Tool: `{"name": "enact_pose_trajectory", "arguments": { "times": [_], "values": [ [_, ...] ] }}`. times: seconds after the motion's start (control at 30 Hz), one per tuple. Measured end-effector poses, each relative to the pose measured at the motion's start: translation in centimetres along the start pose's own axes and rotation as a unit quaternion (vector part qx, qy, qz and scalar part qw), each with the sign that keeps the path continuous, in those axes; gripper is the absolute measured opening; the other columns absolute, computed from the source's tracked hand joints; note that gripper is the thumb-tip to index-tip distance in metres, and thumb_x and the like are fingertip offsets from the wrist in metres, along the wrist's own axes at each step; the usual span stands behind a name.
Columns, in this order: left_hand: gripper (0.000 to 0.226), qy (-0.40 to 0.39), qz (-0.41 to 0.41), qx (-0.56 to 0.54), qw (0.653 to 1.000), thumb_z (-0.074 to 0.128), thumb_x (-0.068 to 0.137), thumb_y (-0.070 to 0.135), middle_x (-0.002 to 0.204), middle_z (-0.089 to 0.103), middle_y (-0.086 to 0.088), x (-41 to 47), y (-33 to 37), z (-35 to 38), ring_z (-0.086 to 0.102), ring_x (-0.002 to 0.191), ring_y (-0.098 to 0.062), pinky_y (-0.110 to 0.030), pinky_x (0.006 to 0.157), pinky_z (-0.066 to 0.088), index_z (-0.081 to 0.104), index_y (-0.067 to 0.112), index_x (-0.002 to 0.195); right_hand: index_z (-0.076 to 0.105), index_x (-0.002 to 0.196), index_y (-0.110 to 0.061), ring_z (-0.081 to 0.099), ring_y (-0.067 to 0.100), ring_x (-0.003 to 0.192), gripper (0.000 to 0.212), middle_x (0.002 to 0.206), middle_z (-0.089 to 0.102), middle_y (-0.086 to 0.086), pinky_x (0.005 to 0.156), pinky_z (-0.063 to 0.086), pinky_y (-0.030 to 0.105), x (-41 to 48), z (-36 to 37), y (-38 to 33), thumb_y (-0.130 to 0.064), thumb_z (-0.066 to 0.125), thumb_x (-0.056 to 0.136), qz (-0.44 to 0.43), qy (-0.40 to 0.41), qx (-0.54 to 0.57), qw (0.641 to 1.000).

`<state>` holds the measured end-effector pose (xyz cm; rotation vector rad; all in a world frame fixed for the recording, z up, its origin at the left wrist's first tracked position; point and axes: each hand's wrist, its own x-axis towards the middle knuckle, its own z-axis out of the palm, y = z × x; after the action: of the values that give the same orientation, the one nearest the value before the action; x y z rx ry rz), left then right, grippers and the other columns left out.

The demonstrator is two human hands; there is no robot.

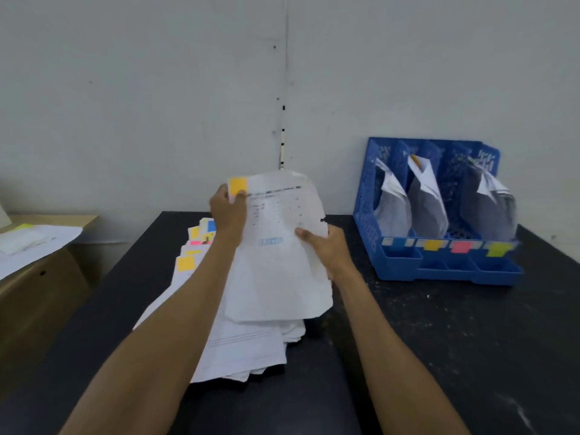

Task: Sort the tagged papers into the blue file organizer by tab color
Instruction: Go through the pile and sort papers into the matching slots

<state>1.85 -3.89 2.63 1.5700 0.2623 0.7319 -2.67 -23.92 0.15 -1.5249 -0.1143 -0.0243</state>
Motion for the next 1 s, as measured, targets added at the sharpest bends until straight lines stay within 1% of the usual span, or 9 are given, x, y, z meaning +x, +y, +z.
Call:
{"name": "enact_pose_trajectory", "arguments": {
  "times": [0.07,0.13,0.23,0.3,0.4,0.53,0.73,0.9,1.0],
  "values": [
    [0.051,-0.035,0.025,-0.007,0.999,0.06,0.085,0.005,0.123,0.059,-0.009,-1.2,2.1,4.4,0.058,0.107,-0.021,-0.031,0.095,0.047,0.05,0.016,0.134,0.066,0.098,-0.014,0.066,0.018,0.085,0.018,0.094,0.069,0.0,0.07,0.056,0.028,0.2,-2.8,-2.1,-0.021,0.073,0.084,-0.063,0.081,-0.031,0.994],
    [0.076,-0.081,0.068,0.01,0.994,0.059,0.086,0.004,0.151,0.036,-0.009,-3.4,4.4,8.6,0.041,0.135,-0.022,-0.033,0.113,0.032,0.023,0.016,0.152,0.065,0.097,-0.014,0.065,0.018,0.084,0.014,0.091,0.069,0.001,0.07,0.055,0.029,0.5,-5.9,-4.1,-0.023,0.068,0.088,-0.117,0.171,-0.073,0.976],
    [0.074,-0.189,0.112,0.013,0.975,0.052,0.096,0.014,0.161,0.015,-0.004,-8.0,7.7,15.0,0.02,0.146,-0.019,-0.033,0.12,0.017,0.006,0.017,0.154,0.066,0.102,-0.007,0.064,0.022,0.086,0.022,0.093,0.068,0.003,0.074,0.054,0.038,0.5,-11.1,-6.7,-0.027,0.062,0.092,-0.169,0.303,-0.121,0.93],
    [0.065,-0.234,0.092,-0.031,0.967,0.042,0.102,0.021,0.161,0.014,-0.003,-11.0,9.4,18.8,0.02,0.146,-0.019,-0.038,0.12,0.019,0.005,0.018,0.155,0.065,0.106,-0.005,0.062,0.02,0.088,0.026,0.094,0.064,-0.001,0.071,0.05,0.029,0.1,-14.3,-8.3,-0.027,0.06,0.093,-0.205,0.382,-0.129,0.892],
    [0.058,-0.293,0.016,-0.085,0.952,0.033,0.104,0.035,0.159,0.023,-0.003,-14.3,10.8,23.6,0.027,0.143,-0.021,-0.039,0.117,0.025,0.013,0.018,0.155,0.062,0.115,0.001,0.06,0.018,0.098,0.033,0.108,0.065,0.004,0.07,0.042,0.003,-0.5,-18.3,-10.1,-0.025,0.059,0.095,-0.248,0.46,-0.114,0.845],
    [0.068,-0.372,-0.093,-0.081,0.92,0.024,0.097,0.061,0.148,0.043,-0.005,-16.3,10.4,28.2,0.041,0.134,-0.025,-0.045,0.114,0.031,0.037,0.017,0.147,0.065,0.109,0.003,0.061,0.014,0.091,0.027,0.106,0.068,0.01,0.067,0.036,-0.006,-1.1,-21.7,-11.1,-0.019,0.059,0.095,-0.3,0.469,-0.151,0.816],
    [0.08,-0.377,-0.154,-0.085,0.909,0.02,0.092,0.07,0.15,0.04,-0.006,-16.1,8.9,31.7,0.04,0.135,-0.026,-0.047,0.114,0.03,0.036,0.016,0.148,0.064,0.111,0.003,0.061,0.009,0.092,0.028,0.109,0.068,0.011,0.069,0.041,-0.003,-0.5,-23.9,-10.4,-0.02,0.06,0.095,-0.334,0.458,-0.177,0.804],
    [0.097,-0.393,-0.185,-0.143,0.889,0.03,0.068,0.092,0.138,0.055,0.0,-14.7,6.6,34.1,0.051,0.124,-0.022,-0.045,0.113,0.034,0.052,0.027,0.138,0.064,0.104,0.002,0.065,0.018,0.084,0.029,0.098,0.07,0.012,0.076,0.055,0.026,2.0,-24.3,-8.3,-0.024,0.055,0.097,-0.36,0.447,-0.248,0.78],
    [0.071,-0.413,-0.16,-0.145,0.885,0.019,0.097,0.065,0.135,0.055,-0.004,-15.0,9.1,33.4,0.052,0.124,-0.022,-0.041,0.112,0.036,0.047,0.017,0.141,0.063,0.1,0.008,0.06,0.015,0.078,0.018,0.09,0.07,0.019,0.075,0.035,-0.003,3.3,-23.1,-7.6,-0.007,0.055,0.096,-0.389,0.454,-0.288,0.748]
  ]
}}
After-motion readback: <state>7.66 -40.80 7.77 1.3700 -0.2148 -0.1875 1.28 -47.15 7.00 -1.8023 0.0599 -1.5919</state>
